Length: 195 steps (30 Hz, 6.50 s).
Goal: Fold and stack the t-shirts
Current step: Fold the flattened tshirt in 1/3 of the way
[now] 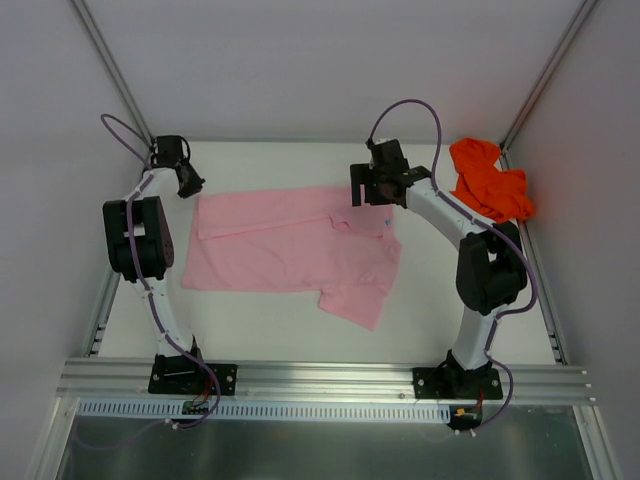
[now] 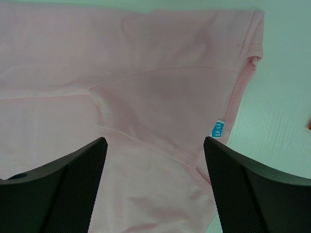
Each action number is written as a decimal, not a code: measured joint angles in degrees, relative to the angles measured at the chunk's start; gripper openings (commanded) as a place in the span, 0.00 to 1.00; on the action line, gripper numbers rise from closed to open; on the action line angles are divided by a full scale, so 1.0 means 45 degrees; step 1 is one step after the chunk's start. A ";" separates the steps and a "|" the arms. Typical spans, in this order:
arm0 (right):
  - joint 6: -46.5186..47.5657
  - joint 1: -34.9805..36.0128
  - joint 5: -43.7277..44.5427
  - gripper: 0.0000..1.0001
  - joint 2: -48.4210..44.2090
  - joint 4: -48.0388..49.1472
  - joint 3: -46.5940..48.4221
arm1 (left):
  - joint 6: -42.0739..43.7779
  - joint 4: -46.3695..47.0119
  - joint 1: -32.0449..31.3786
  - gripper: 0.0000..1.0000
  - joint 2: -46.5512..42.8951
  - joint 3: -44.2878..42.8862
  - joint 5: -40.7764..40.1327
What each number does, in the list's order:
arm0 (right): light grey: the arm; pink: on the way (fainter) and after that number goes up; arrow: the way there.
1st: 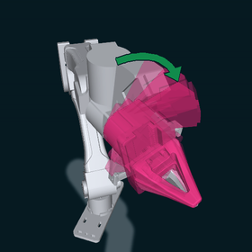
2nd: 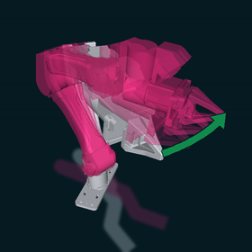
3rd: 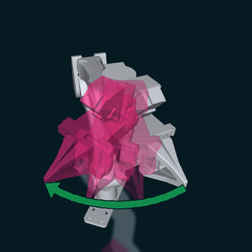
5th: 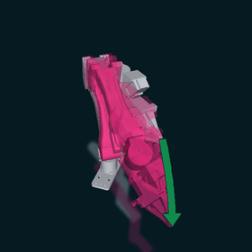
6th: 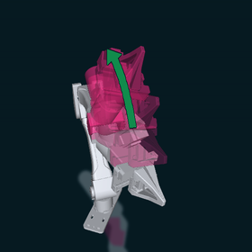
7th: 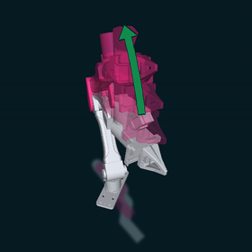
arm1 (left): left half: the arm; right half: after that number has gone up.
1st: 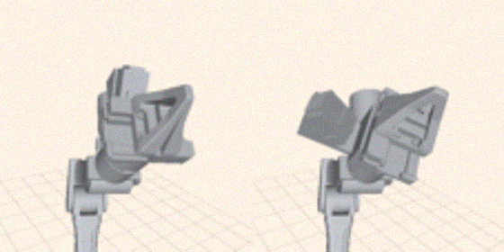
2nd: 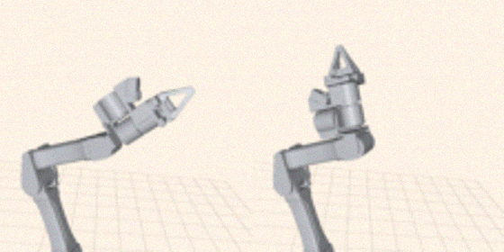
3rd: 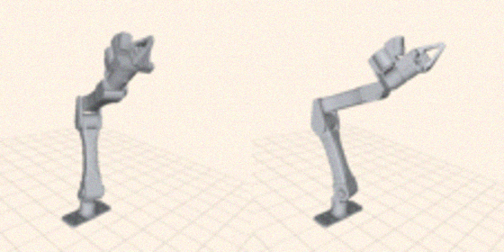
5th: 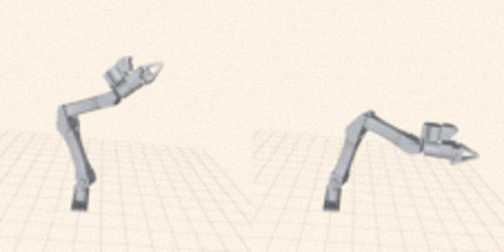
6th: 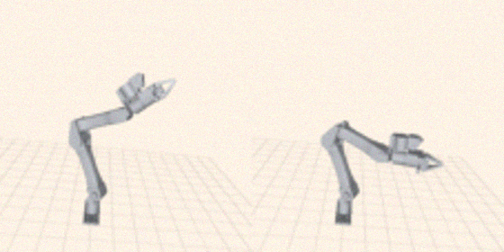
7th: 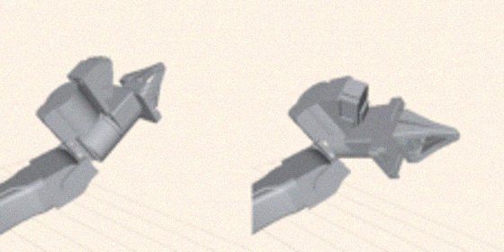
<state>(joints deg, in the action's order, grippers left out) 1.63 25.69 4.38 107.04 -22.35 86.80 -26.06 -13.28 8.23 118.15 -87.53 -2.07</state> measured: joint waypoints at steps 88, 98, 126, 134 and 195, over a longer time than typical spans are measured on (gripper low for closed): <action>0.0165 -0.0170 0.0223 0.84 0.0554 -0.0442 0.0806 | 0.3594 0.1103 -0.0005 0.01 0.0219 -0.1253 0.1535; 0.0160 -0.0170 0.0219 0.84 0.0554 -0.0432 0.0806 | 0.3910 0.1564 -0.0005 0.10 0.0194 -0.1399 0.1923; -0.0034 -0.0170 0.0170 0.84 0.0743 -0.0432 0.0855 | 0.2521 -0.0034 0.0000 0.52 -0.0918 0.1637 0.1025; -0.0024 -0.0170 0.0180 0.85 0.0743 -0.0432 0.0855 | 0.2249 -0.0078 0.0000 0.39 -0.0636 0.1530 0.1054; -0.0170 -0.0170 -0.0170 0.84 0.0748 -0.0427 0.0874 | 0.3186 0.0330 -0.0010 0.18 -0.3876 0.4430 0.1005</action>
<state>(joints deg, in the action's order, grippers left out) 0.86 24.93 3.62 110.41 -24.27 90.74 -11.73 -11.79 8.19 100.71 -67.59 2.46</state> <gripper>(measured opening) 0.843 0.178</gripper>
